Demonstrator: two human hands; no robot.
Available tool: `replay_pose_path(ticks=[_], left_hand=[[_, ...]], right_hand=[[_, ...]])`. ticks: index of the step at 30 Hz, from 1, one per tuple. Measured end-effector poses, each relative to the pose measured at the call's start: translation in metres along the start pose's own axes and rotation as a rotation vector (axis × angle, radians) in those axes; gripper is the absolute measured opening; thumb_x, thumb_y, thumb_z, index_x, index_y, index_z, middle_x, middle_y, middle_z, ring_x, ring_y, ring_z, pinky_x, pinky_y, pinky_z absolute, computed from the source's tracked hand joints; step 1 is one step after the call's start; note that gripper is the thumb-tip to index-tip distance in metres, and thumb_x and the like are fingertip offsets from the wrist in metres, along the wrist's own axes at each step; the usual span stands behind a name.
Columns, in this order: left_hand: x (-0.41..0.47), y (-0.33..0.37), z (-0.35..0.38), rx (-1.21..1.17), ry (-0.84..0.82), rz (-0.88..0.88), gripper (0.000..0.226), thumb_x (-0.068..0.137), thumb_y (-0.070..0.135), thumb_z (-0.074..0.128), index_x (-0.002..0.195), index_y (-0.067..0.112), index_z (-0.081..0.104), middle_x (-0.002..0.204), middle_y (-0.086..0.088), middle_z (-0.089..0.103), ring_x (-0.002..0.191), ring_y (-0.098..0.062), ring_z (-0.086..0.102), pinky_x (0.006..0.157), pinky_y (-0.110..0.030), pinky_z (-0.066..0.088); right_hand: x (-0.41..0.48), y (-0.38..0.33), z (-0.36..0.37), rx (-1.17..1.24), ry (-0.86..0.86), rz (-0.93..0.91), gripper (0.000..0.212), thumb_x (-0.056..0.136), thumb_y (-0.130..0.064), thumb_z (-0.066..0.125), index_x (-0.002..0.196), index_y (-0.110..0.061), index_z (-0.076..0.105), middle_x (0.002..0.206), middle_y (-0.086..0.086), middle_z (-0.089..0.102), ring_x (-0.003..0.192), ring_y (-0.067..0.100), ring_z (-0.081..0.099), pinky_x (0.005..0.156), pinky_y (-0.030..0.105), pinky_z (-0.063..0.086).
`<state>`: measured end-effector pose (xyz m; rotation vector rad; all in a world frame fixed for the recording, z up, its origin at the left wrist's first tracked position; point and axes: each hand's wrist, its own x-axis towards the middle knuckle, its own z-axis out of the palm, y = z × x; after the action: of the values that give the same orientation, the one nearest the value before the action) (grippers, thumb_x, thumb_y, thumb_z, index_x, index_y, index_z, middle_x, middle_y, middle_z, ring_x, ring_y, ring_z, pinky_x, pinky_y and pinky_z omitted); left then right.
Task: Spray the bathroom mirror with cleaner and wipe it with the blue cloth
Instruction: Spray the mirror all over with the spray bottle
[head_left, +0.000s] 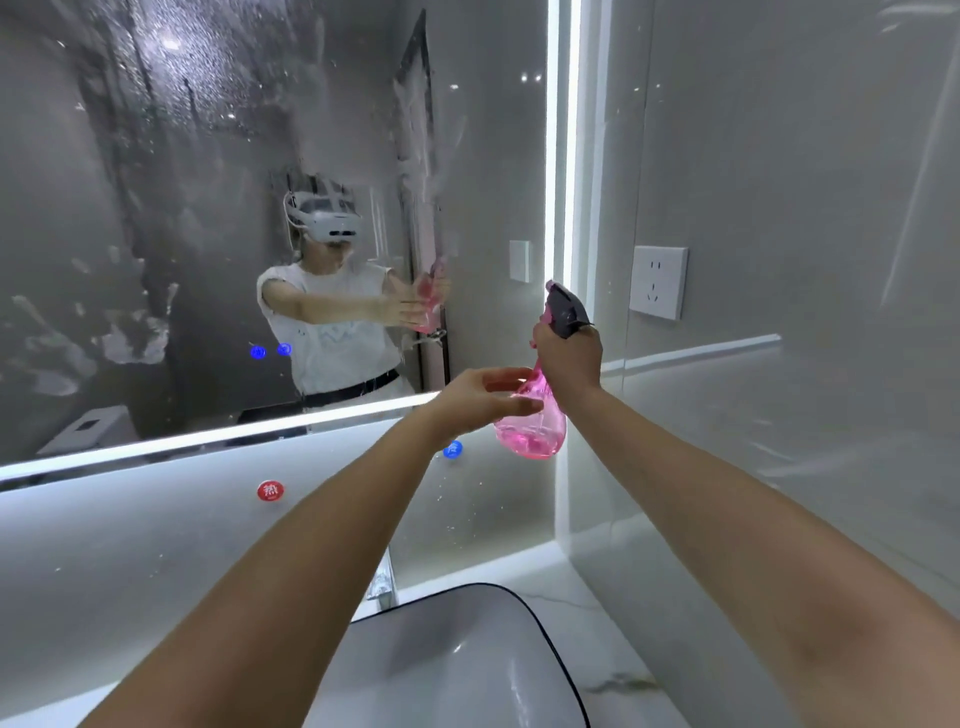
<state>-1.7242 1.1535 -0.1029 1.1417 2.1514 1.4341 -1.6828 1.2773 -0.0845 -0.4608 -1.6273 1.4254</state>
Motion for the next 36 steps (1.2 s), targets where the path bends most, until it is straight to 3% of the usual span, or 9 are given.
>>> replay_pose_path(ticks=[8,13,17,20,23,25,28,32,36], left_hand=[[-0.014,-0.035,0.019,-0.023,-0.021,-0.061,0.050,0.077,0.021,0.075,0.125,0.027,0.058,0.116,0.007,0.063,0.093,-0.001,0.061,0.081,-0.019,0.046],[-0.020,-0.059,0.042,-0.087,-0.048,-0.115,0.049,0.079,0.017,0.073,0.125,0.023,0.058,0.120,0.000,0.063,0.103,-0.014,0.063,0.090,-0.027,0.050],[-0.022,-0.070,0.054,-0.108,-0.044,-0.130,0.048,0.080,0.016,0.072,0.126,0.024,0.057,0.125,-0.002,0.061,0.106,-0.016,0.061,0.093,-0.029,0.049],[-0.022,-0.070,0.053,-0.100,-0.052,-0.131,0.049,0.081,0.015,0.071,0.127,0.021,0.056,0.123,-0.002,0.060,0.104,-0.014,0.060,0.086,-0.023,0.050],[-0.026,-0.071,0.051,-0.099,-0.028,-0.130,0.048,0.080,0.016,0.072,0.125,0.022,0.057,0.122,-0.001,0.061,0.103,-0.013,0.061,0.085,-0.023,0.050],[-0.029,-0.077,0.048,-0.091,0.018,-0.134,0.046,0.078,0.018,0.074,0.121,0.025,0.060,0.121,-0.001,0.062,0.103,-0.012,0.061,0.092,-0.027,0.050],[-0.040,-0.081,0.037,-0.082,0.070,-0.135,0.046,0.078,0.019,0.074,0.121,0.026,0.060,0.122,0.001,0.062,0.102,-0.009,0.060,0.092,-0.026,0.047],[-0.056,-0.076,0.005,-0.015,0.148,-0.124,0.051,0.078,0.017,0.074,0.126,0.022,0.057,0.121,0.003,0.061,0.102,-0.010,0.057,0.089,-0.023,0.043],[-0.073,-0.075,-0.027,0.001,0.216,-0.138,0.051,0.076,0.019,0.075,0.124,0.026,0.059,0.123,0.005,0.061,0.109,-0.009,0.057,0.094,-0.026,0.041]], right_hand=[[-0.022,0.040,-0.007,-0.039,-0.063,0.089,0.020,0.087,-0.017,0.057,0.087,0.002,0.064,0.072,0.009,0.056,0.060,0.015,0.049,0.050,0.014,0.041],[-0.035,0.064,-0.015,-0.087,-0.099,0.092,0.020,0.092,-0.018,0.052,0.093,-0.001,0.063,0.075,0.012,0.058,0.065,0.017,0.050,0.057,0.021,0.040],[-0.040,0.075,-0.020,-0.097,-0.103,0.118,0.006,0.088,-0.011,0.052,0.085,-0.011,0.058,0.062,0.000,0.048,0.055,0.012,0.041,0.053,0.020,0.036],[-0.041,0.076,-0.021,-0.097,-0.131,0.109,0.017,0.092,-0.017,0.055,0.095,-0.004,0.064,0.075,0.011,0.061,0.062,0.017,0.051,0.055,0.016,0.041],[-0.043,0.076,-0.016,-0.075,-0.154,0.066,0.015,0.093,-0.016,0.055,0.097,-0.004,0.062,0.095,0.024,0.067,0.079,0.034,0.058,0.068,0.027,0.050],[-0.046,0.075,-0.010,-0.081,-0.179,0.051,0.012,0.091,-0.012,0.054,0.098,-0.004,0.060,0.084,0.024,0.062,0.073,0.037,0.054,0.066,0.034,0.049],[-0.051,0.074,0.006,-0.052,-0.201,0.066,0.006,0.087,-0.006,0.051,0.086,-0.004,0.057,0.065,0.007,0.048,0.060,0.020,0.040,0.057,0.027,0.036],[-0.061,0.063,0.038,0.013,-0.221,0.044,0.013,0.089,-0.015,0.055,0.077,-0.010,0.053,0.062,0.006,0.045,0.057,0.016,0.039,0.052,0.017,0.035],[-0.070,0.045,0.071,0.094,-0.246,-0.007,0.021,0.086,-0.011,0.058,0.068,-0.018,0.049,0.058,0.002,0.043,0.056,0.016,0.036,0.056,0.024,0.033]])
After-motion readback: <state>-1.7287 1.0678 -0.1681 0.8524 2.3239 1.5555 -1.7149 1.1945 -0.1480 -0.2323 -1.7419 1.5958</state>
